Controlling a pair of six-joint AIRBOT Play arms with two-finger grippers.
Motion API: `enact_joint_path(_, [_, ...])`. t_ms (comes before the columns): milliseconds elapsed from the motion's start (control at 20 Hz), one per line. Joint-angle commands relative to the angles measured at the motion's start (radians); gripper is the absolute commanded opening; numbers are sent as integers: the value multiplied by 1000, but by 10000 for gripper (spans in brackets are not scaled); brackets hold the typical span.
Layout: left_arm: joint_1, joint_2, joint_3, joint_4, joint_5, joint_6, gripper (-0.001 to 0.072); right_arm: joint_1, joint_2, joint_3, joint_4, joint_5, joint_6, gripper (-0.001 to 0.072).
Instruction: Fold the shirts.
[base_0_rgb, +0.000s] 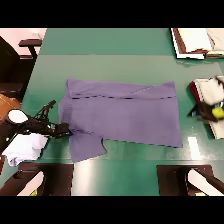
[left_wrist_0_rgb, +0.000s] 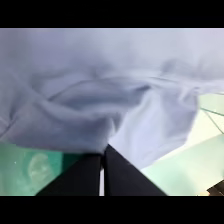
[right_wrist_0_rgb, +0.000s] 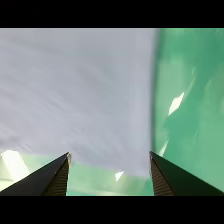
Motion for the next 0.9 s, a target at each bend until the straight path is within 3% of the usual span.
enact_joint_path(0, [0, 37, 29, -4, -18, 3, 24, -153, 54, -320, 5, -40, -21, 534])
enact_joint_path(50, [0, 37, 29, -4, -20, 4, 24, -168, 59, -380, 12, -67, -42, 437])
enact_joint_path(400, [0, 37, 29, -3, -25, 6, 25, -172, 58, -491, 111, -222, -47, 425])
enact_joint_path(450, [0, 37, 29, -3, -26, 6, 25, -172, 58, -491, 123, -231, -53, 351])
enact_joint_path(600, [0, 37, 31, 24, -60, 7, 23, -172, 58, -489, 126, -229, -92, 14])
enact_joint_path(850, [0, 124, 69, 116, -186, 3, 21, -171, 111, -359, 61, -89, -101, 15])
